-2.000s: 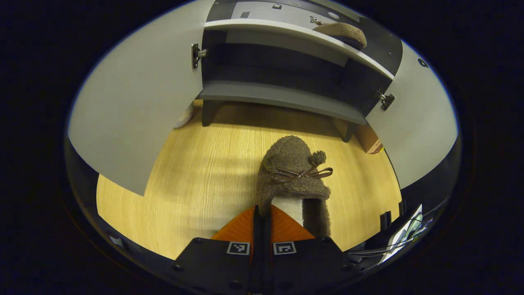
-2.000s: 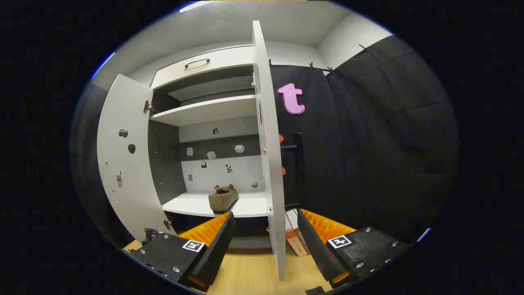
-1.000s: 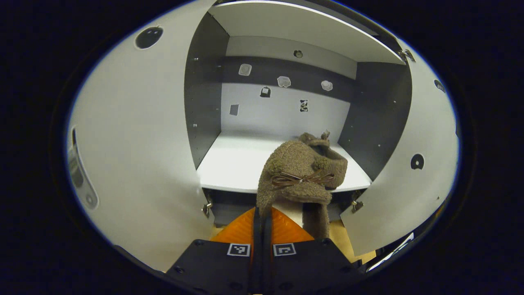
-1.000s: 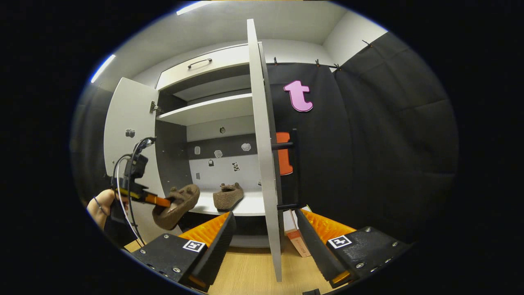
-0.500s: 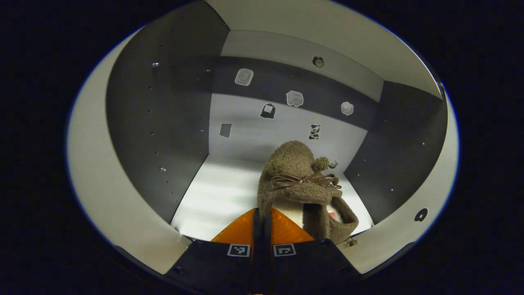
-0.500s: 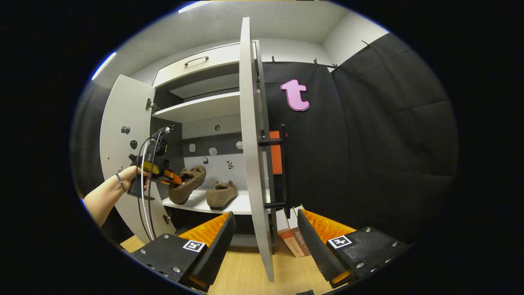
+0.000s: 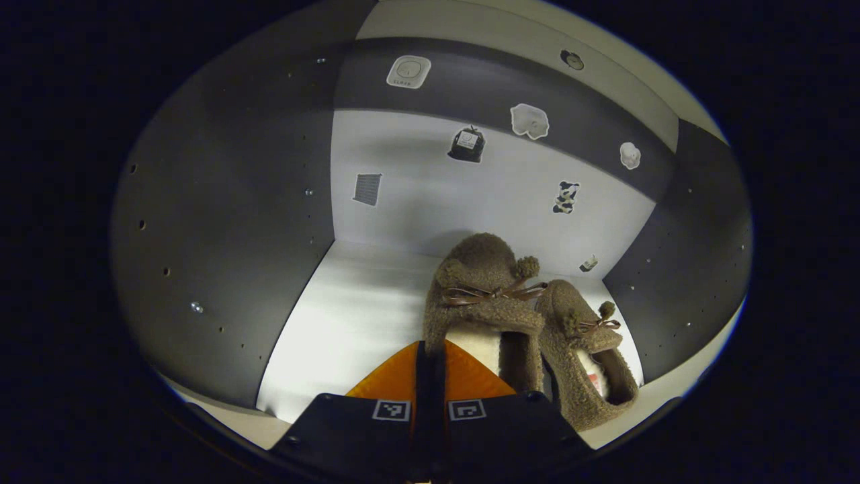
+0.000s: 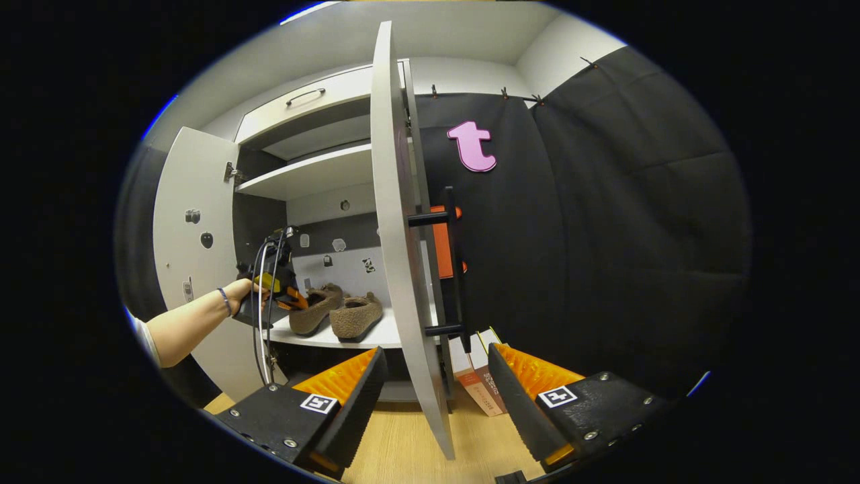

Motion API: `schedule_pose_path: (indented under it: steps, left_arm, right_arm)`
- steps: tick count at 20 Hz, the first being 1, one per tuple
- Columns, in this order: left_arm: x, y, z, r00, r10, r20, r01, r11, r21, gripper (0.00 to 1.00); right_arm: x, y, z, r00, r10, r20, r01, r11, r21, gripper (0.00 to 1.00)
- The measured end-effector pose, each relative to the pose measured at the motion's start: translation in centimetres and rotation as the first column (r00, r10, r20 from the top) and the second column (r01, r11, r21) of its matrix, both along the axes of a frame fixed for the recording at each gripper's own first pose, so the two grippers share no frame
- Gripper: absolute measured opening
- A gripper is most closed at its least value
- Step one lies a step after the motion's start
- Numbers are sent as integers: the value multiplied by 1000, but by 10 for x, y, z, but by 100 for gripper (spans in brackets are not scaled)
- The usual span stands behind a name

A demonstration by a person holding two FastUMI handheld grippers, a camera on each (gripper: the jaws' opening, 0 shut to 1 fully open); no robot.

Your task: Grab one shoe with the right hand and put it into the shoe cabinet, grab the other shoe with the left hand and put it into the shoe cabinet; then close the right door with the right hand and the left door with the left hand.

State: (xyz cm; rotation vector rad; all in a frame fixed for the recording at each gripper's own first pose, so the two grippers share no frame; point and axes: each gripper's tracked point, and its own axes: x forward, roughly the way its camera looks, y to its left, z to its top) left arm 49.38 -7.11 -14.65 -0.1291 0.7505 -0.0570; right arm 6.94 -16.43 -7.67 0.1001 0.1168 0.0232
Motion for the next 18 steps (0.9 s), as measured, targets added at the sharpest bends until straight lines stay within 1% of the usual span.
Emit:
schedule_pose_path:
  steps: [2, 4, 6, 7, 8, 10, 11, 13, 14, 15, 16, 17, 18]
  left_arm:
    - [-1, 0, 0, 1000, -18, -6, 19, 1000, 15, 7]
    - [-3, 2, 2, 1000, -14, -2, 14, 1000, 22, 8]
    - [-9, 1, 5, 1000, -7, 3, 7, 1000, 7, 13]
    - [-9, 0, 10, 1000, -8, 20, 8, 1000, -12, 20]
    - [-12, -1, 15, 999, -15, 32, 16, 999, -29, 22]
    - [-22, -5, 32, 998, -26, 63, 30, 997, -66, 17]
    - [-29, -7, 39, 996, -31, 79, 38, 996, -81, 26]
    - [-42, -9, 60, 992, -32, 126, 43, 995, -84, 27]
    - [-47, -10, 71, 988, -31, 153, 43, 996, -79, 40]
    - [-61, -14, 85, 981, -42, 188, 59, 995, -84, 58]
    - [-70, -17, 95, 976, -47, 213, 67, 994, -92, 54]
    - [-82, -19, 107, 970, -50, 237, 75, 992, -99, 54]
    - [-90, -24, 118, 963, -54, 264, 87, 990, -112, 61]
  right_arm:
    - [1, 1, 0, 1000, -2, 1, 2, 1000, 3, 93]
    - [2, 6, -1, 1000, -1, -1, 1, 1000, 10, 93]
    - [1, 9, -2, 1000, 2, -2, -2, 1000, 10, 93]
    - [1, 11, -2, 1000, 6, 0, -6, 1000, 9, 93]
    - [0, 12, -1, 1000, 9, 2, -9, 1000, 5, 93]
    - [-1, 11, 0, 1000, 9, 6, -9, 1000, -3, 93]
    - [-1, 11, 0, 1000, 9, 8, -9, 1000, -5, 93]
    - [-5, 11, 2, 1000, 13, 8, -13, 1000, -4, 93]
    - [-5, 10, 2, 1000, 19, 7, -18, 1000, -5, 93]
    - [-7, 10, 3, 1000, 21, 8, -21, 1000, -6, 93]
    - [-9, 7, 2, 1000, 19, 10, -19, 1000, -8, 93]
    - [-10, 3, 3, 1000, 14, 12, -14, 1000, -12, 93]
    - [-12, 0, 4, 1000, 8, 17, -8, 1000, -15, 93]
